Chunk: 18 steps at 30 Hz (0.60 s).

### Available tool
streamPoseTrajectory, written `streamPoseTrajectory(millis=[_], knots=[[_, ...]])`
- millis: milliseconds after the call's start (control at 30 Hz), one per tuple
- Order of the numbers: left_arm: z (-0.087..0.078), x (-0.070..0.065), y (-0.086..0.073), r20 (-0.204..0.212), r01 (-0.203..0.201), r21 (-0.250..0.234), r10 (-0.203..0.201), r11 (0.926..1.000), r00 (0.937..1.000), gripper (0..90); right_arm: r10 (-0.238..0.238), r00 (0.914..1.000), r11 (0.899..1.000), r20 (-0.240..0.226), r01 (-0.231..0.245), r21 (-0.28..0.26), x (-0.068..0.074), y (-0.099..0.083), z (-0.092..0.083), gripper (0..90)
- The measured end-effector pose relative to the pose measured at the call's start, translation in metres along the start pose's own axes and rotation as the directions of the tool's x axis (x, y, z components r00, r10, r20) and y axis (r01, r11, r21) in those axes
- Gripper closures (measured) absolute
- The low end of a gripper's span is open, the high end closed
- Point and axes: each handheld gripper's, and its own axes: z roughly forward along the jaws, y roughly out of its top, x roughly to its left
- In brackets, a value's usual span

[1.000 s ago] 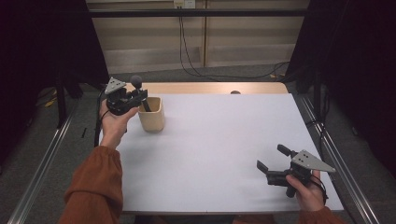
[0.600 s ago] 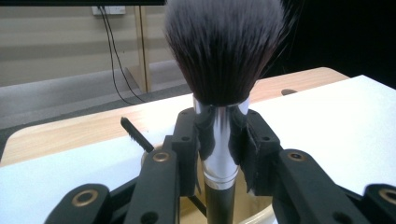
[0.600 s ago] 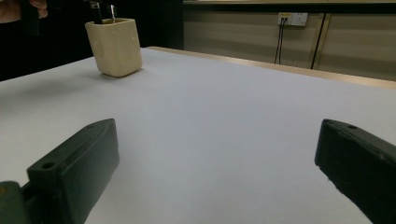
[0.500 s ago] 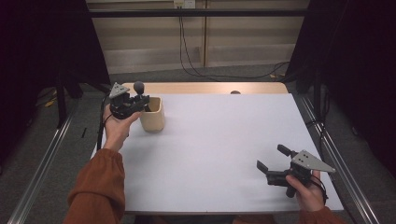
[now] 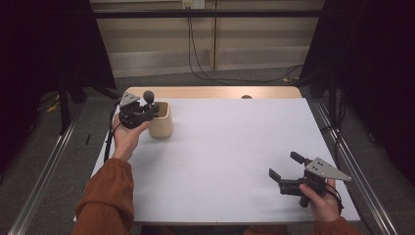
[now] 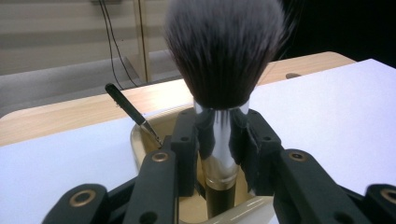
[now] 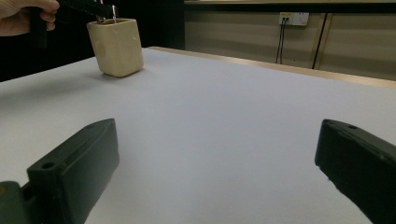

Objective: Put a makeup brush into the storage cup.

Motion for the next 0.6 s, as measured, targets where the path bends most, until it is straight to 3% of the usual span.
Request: streamPoseTrajectory(millis=[267, 367, 467, 600], knots=[[0.0013, -0.0003, -0.0049, -0.018, 0.009, 0.015, -0.008, 0.9998, 0.9998, 62.9, 0.002, 1.0, 1.0, 0.001, -0.002, -0.002, 0.0, 0.0, 0.0001, 0.0], [-0.0016, -0.0018, -0.0037, -0.031, 0.0, -0.003, 0.0, 1.0, 0.9995, 59.3, 0.002, 1.0, 1.0, 0.001, -0.002, -0.003, 0.0001, 0.0, 0.0, 0.0], [-0.0036, -0.0031, -0.0031, -0.058, -0.016, -0.015, 0.016, 0.9998, 0.9982, 51.1, 0.002, 1.0, 1.0, 0.003, -0.002, -0.004, -0.0002, -0.0001, 0.0002, 0.0], [-0.0057, 0.0006, -0.0066, -0.072, -0.004, -0.023, 0.003, 0.9997, 0.9974, 43.0, 0.01, 0.9999, 1.0, 0.004, -0.01, -0.005, -0.0013, -0.0008, -0.0008, 0.0]])
